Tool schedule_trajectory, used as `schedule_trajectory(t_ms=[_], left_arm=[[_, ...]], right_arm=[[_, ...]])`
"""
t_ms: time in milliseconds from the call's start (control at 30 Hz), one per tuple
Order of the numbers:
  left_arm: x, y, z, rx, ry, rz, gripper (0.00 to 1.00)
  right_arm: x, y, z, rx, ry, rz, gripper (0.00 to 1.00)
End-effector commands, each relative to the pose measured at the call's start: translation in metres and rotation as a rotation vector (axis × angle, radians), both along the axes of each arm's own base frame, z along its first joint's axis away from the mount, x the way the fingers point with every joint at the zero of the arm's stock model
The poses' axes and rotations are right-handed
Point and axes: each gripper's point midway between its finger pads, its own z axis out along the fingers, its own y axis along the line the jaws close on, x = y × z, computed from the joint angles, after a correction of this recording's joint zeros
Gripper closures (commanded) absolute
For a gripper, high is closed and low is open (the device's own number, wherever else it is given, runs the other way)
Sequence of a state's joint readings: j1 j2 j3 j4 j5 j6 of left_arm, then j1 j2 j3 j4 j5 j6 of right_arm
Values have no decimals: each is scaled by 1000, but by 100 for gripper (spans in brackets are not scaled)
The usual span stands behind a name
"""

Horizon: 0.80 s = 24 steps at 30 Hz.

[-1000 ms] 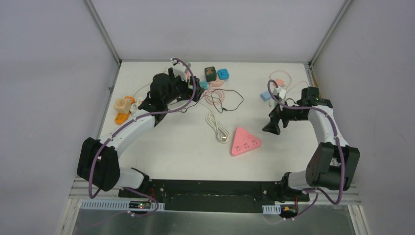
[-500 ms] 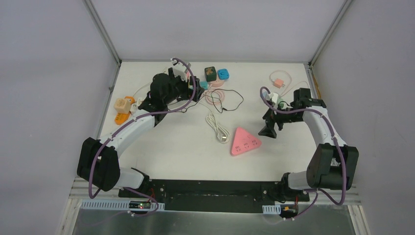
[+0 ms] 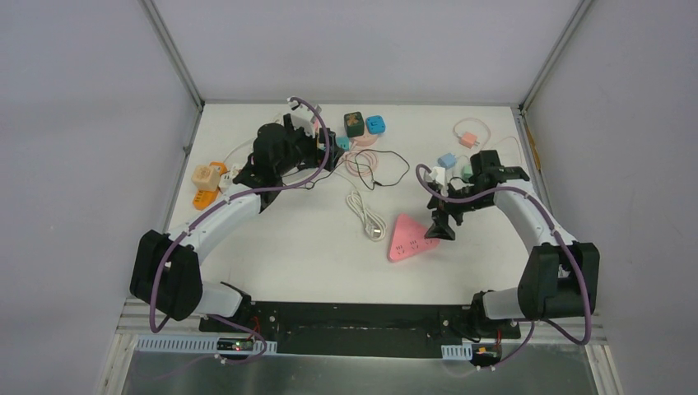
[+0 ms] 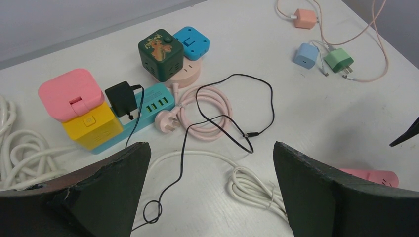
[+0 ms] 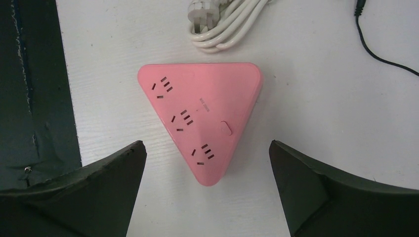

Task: Pull the plug off the socket
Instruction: Pick up the socket from the center of the board.

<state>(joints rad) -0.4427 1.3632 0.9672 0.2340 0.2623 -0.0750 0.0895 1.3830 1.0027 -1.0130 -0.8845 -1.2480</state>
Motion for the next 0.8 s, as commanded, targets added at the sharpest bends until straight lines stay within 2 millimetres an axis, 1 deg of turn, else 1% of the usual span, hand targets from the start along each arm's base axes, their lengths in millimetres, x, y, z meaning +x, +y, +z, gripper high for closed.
schedule_trajectory(t_ms=[0, 167, 233, 267, 333, 467, 533, 600, 767], left_arm=[[6, 1, 19, -44, -54, 1, 1], [9, 0, 17, -47, -46, 0, 1], [8, -1, 17, -52, -43, -5, 1], [8, -2, 18, -54, -45, -7, 1], [8, -2, 18, -56, -45, -9, 1], [9, -3, 16, -53, -43, -11, 1], [9, -2, 15, -51, -43, -10, 1], [9, -1, 15, -47, -43, -8, 1], [8, 1, 13, -38, -46, -6, 1]], right_arm=[[2, 8, -2, -36, -79, 69, 0], [0, 18, -9, -72, -90, 113, 0], [1, 21, -15, -96, -93, 117, 0], [3, 22, -19, -116, -93, 112, 0], [17, 24, -25, -137, -93, 49, 0], [35, 32, -33, -128, 24, -97, 0], [39, 37, -39, -116, 106, -136, 0], [39, 40, -44, -118, 179, -146, 0], [29, 36, -55, -138, 279, -141, 0]])
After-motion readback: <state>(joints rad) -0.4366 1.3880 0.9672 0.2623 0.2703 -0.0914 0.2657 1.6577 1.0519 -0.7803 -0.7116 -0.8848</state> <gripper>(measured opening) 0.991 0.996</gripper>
